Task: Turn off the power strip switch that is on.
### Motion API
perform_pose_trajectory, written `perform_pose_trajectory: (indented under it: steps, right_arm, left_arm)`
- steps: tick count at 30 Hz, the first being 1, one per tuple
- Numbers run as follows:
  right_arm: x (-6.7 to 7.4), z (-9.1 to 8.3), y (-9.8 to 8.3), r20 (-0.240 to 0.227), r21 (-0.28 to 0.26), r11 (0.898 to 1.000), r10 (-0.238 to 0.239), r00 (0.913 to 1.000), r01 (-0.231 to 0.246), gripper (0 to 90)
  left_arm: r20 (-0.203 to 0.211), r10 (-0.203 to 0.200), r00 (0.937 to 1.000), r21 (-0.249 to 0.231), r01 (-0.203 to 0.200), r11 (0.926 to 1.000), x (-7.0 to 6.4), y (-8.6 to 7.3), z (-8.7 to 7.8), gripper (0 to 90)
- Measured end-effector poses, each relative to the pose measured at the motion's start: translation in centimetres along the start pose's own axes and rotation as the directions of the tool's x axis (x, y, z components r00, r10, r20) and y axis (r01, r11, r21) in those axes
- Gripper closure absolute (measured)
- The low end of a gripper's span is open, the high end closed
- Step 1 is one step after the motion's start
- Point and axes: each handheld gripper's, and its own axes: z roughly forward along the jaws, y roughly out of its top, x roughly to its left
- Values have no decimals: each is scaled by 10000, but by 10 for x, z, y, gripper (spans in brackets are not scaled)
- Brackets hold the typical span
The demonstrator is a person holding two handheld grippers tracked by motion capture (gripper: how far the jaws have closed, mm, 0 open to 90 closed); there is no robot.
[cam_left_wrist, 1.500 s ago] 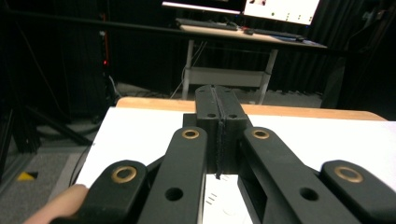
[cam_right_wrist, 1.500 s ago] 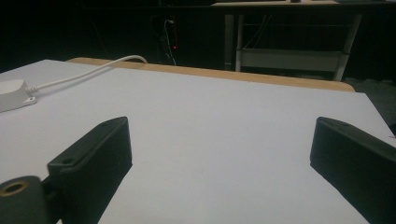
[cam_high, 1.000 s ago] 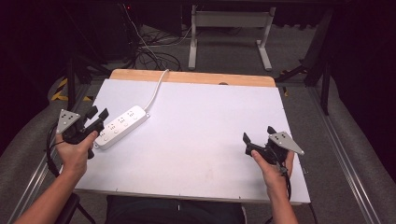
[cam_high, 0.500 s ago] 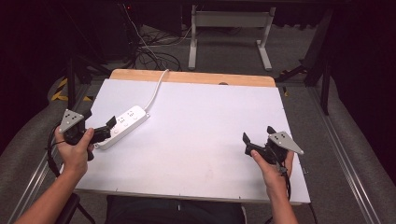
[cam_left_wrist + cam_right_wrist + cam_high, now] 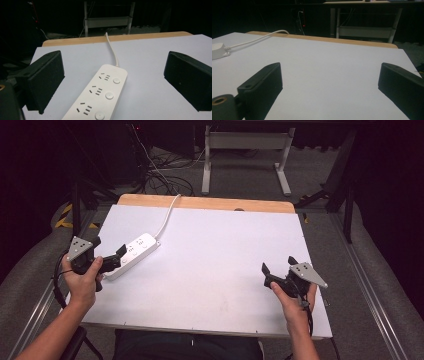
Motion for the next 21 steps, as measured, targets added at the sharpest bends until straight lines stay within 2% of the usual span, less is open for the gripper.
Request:
perform_pose_trajectory:
  steps: [6, 21]
  right_arm:
    - [1, -1, 0, 16, -7, 10000, -11, 10000, 11, 61]
    - [5, 7, 1, -201, 68, 9999, -97, 9998, 99, 62]
  left_arm:
    - [113, -18, 9999, 79, 17, 10000, 0, 0, -1, 40]
    - [0, -137, 9999, 135, 137, 9998, 5, -3, -6, 41]
